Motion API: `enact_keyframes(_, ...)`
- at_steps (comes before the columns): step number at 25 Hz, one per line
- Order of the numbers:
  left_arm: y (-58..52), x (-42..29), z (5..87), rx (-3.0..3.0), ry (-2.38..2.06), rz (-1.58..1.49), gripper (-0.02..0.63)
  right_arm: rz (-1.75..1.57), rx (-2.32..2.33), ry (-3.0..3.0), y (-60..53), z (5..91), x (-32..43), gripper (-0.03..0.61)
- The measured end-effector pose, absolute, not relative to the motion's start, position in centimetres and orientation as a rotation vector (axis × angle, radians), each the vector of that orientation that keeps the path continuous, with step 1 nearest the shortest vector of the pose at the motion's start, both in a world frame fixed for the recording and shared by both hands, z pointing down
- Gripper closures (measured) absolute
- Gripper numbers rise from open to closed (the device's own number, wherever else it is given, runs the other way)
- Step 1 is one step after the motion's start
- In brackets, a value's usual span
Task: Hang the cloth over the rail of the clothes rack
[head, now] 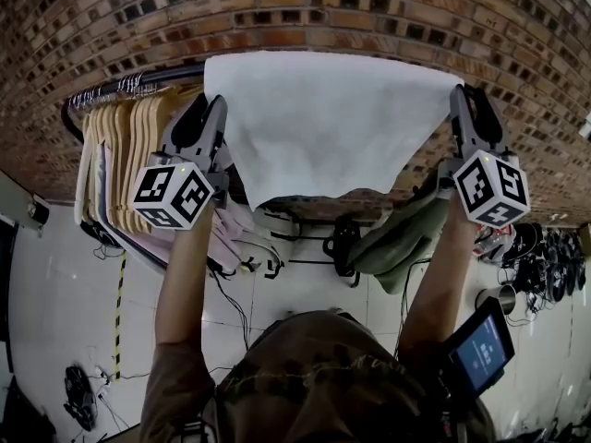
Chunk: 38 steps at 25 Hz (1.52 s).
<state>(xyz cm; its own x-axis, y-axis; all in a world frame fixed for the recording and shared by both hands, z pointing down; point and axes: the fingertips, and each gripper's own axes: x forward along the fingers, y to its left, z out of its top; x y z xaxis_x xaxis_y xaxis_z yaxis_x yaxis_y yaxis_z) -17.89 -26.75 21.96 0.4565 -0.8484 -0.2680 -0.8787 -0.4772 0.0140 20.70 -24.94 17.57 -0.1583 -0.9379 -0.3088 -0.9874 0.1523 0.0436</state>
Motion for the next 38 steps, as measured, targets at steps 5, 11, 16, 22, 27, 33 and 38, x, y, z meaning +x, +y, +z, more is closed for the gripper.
enact_keyframes(5,-26.8,-19.0,22.6,-2.544,1.549,0.299,0.511,0.371,-1.841,2.260,-24.8,17.8,19.7,0.425)
enact_keyframes(11,-26.7,-18.8,23.0,-2.524,1.514,0.353,0.512,0.570,-1.781,2.266,-23.5,18.2,18.4,0.425)
enact_keyframes(16,-25.2,-17.5,23.6,-2.513,1.425,0.383,0.515,0.797,-1.665,2.318,-20.6,18.9,14.4,0.426)
enact_keyframes(22,-22.6,-18.0,25.4,-2.509,1.419,0.363,0.612,0.758,-1.698,2.352,-18.0,22.7,13.1,0.574)
enact_keyframes(27,-16.4,-16.9,28.4,-2.572,1.406,0.407,0.612,0.453,-1.686,2.286,-12.4,27.1,15.5,0.574)
enact_keyframes(33,-5.4,-15.2,32.1,-2.554,1.512,0.308,0.612,0.381,-1.671,2.319,-2.6,30.6,17.9,0.574)
enact_keyframes(38,4.9,-13.4,33.4,-2.506,1.617,0.257,0.612,0.328,-1.618,2.437,6.4,33.6,17.4,0.574)
